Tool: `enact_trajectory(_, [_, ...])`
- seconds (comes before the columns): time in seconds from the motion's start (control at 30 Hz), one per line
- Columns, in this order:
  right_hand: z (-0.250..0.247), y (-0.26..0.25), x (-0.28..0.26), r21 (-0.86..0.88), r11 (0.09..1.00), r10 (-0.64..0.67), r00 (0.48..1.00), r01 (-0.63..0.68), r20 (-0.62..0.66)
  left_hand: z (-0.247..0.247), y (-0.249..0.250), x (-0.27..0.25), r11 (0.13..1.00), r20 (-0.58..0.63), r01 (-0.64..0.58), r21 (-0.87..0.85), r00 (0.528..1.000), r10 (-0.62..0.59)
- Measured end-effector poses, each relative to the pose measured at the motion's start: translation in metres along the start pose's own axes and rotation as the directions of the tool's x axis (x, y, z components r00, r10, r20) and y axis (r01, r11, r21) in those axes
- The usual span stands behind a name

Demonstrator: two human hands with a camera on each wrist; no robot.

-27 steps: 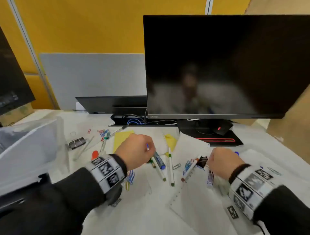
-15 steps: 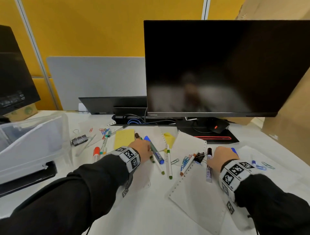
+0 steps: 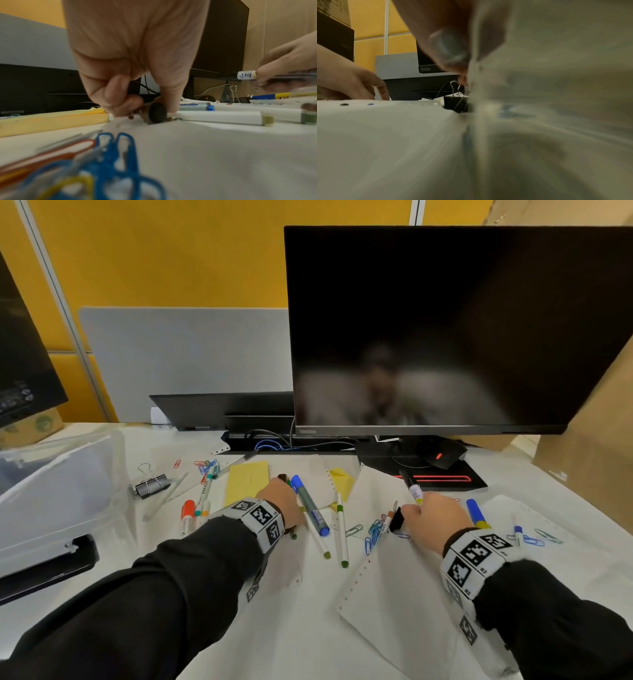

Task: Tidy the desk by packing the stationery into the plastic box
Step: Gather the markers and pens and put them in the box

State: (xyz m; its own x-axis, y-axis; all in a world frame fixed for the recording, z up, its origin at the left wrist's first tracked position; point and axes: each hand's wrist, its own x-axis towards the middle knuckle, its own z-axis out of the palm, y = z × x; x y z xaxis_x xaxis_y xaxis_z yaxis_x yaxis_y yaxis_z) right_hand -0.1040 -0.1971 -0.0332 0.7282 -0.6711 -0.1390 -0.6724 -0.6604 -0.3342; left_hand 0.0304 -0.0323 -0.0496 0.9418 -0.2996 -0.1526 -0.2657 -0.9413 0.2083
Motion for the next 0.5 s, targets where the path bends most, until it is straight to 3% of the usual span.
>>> enact_trajectory(0.1, [-0.004,0.004,0.001,0.176,0.983,0.078,0.987,-0.053,-0.139,-0.003,0.002,0.0,0.996,-0.006,-0.029,0.09,1.0,0.029])
enact_trajectory(0.23, [-0.006,0.01,0.004,0.186,0.973,0.174,0.961,-0.134,-0.217,-0.004,0.003,0.001,0.997,-0.118,0.034,-0.07,0.992,-0.042])
enact_trajectory(0.3, [-0.005,0.011,0.006,0.044,0.976,0.219,0.96,-0.214,-0.177,-0.005,0.006,-0.002,0.989,-0.172,0.016,-0.145,0.984,-0.041])
enact_trajectory(0.4, [-0.009,0.015,0.012,-0.194,0.944,0.252,0.963,-0.265,-0.092,-0.005,0.013,-0.006,0.979,-0.215,-0.107,-0.172,0.974,0.069])
enact_trajectory(0.5, [-0.011,0.016,0.014,-0.322,0.908,0.271,0.962,-0.268,-0.036,-0.001,0.02,-0.005,0.978,-0.151,-0.162,-0.132,0.978,0.141])
